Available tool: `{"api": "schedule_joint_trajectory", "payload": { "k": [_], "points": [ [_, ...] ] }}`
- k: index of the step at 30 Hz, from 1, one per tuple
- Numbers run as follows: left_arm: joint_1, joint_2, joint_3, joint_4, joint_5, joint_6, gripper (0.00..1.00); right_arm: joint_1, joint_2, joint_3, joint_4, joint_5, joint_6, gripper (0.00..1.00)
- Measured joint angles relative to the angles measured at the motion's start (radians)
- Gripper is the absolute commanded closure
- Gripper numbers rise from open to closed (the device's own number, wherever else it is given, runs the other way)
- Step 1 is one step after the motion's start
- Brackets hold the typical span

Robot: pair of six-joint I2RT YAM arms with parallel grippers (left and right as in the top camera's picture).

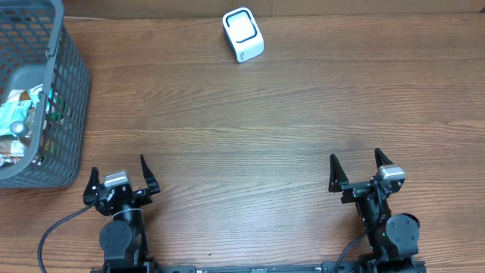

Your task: Scan the item barcode

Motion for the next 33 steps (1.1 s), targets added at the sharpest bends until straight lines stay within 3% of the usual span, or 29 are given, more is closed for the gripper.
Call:
{"api": "schedule_joint_trajectory", "payload": {
  "k": [27, 33],
  "points": [
    [0.000, 0.000, 0.000, 0.008, -0.003, 0.004, 0.00, 0.000, 0.000, 0.000, 0.041, 0.000, 0.000, 0.00],
    [-0.002, 0.000, 0.000, 0.191, 0.048, 0.028, 0.00, 0.000, 0.000, 0.000, 0.071, -0.004, 0.007, 0.00]
  ]
}}
